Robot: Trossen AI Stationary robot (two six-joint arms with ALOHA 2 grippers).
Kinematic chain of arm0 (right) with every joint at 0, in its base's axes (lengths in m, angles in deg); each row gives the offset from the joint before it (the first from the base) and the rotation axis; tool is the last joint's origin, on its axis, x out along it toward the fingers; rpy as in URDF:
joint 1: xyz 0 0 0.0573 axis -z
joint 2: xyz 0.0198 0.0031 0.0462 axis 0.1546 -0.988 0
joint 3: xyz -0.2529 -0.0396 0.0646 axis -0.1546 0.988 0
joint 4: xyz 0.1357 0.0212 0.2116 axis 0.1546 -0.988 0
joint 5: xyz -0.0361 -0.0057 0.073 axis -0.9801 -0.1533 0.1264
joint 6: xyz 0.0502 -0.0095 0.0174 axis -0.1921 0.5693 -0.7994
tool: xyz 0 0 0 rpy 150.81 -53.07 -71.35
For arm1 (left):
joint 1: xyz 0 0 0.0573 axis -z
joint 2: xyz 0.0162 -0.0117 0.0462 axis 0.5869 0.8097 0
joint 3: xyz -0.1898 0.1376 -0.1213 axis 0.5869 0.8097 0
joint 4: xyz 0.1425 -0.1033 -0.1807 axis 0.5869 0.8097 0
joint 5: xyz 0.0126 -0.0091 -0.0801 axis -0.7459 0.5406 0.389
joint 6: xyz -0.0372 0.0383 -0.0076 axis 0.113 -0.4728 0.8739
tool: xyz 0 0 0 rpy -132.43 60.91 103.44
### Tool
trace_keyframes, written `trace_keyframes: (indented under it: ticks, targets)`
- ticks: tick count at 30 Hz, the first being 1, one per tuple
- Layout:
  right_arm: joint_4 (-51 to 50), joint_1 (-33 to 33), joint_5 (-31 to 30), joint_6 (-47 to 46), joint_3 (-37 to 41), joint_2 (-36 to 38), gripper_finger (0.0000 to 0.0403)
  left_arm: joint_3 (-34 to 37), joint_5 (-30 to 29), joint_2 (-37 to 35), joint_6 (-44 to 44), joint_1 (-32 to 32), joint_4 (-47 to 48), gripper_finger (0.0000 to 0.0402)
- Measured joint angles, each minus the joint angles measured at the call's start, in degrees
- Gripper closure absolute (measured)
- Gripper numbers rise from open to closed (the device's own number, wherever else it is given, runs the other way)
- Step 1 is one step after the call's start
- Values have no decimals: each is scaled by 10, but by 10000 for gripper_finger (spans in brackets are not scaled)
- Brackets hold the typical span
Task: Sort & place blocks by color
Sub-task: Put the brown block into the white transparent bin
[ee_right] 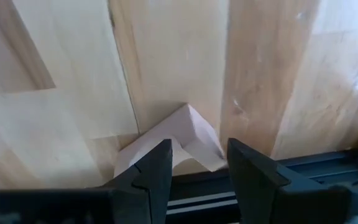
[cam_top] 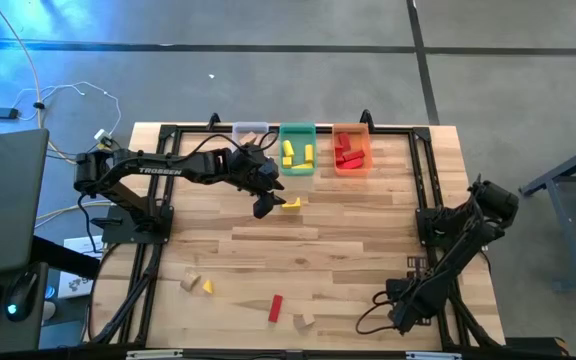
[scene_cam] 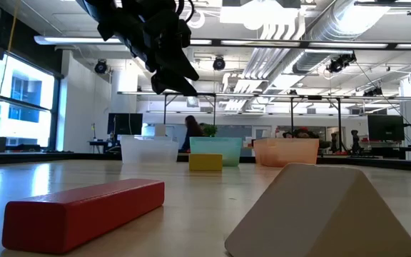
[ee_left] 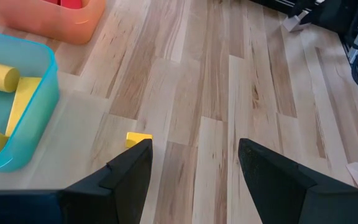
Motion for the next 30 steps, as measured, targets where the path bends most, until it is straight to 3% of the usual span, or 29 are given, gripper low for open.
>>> trace_keyframes:
  ticks: [11,21,30]
  targets:
    - [10,-8,40,7,-2,-55,269,0,0,0,0,0,0,174]
    - [-2,-8,57,-9,-1,-56,384,0,0,0,0,0,0,174]
    - [-6,-7,56,-56,0,-45,389,0,0,0,-26,-3,0,174]
